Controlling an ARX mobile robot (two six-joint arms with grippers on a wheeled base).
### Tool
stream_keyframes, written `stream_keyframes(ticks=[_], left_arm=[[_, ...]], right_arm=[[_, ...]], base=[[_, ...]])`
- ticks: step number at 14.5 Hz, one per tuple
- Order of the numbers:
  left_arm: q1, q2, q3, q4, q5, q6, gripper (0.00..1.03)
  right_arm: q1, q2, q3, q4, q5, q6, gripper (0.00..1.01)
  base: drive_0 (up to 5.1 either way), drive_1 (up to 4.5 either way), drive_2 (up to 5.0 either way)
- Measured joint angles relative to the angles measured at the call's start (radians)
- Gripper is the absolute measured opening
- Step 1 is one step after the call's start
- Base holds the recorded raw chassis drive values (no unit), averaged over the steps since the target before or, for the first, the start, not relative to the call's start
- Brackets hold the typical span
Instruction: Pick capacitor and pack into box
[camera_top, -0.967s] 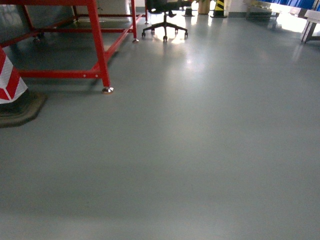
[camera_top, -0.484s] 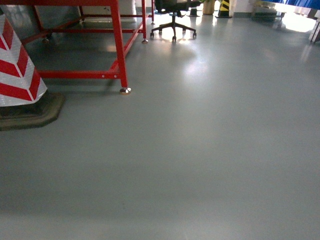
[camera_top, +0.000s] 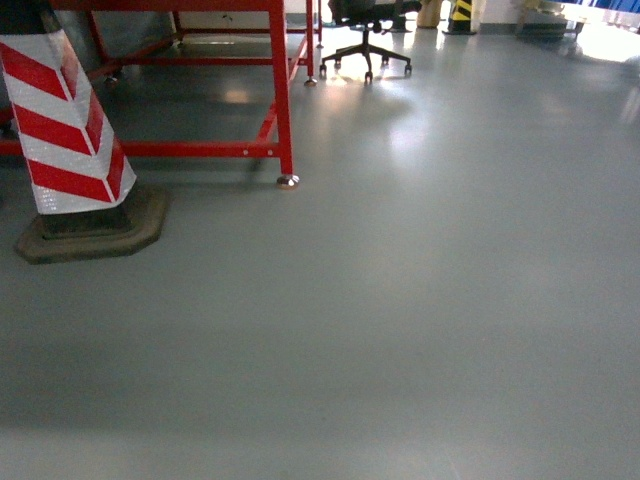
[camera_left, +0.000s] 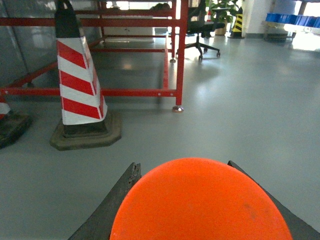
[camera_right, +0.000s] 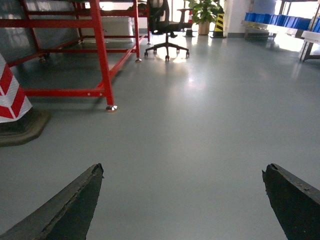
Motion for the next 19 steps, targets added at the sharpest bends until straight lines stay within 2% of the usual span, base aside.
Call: stream_keyframes(ticks=[19], left_arm=[[0.000,0.000,0.000,-0.002,-0.001,0.000,0.43]], right_arm=[[0.000,0.000,0.000,-0.002,0.000,0.000,0.98]], base=[[-5.0,2.41,2.4]])
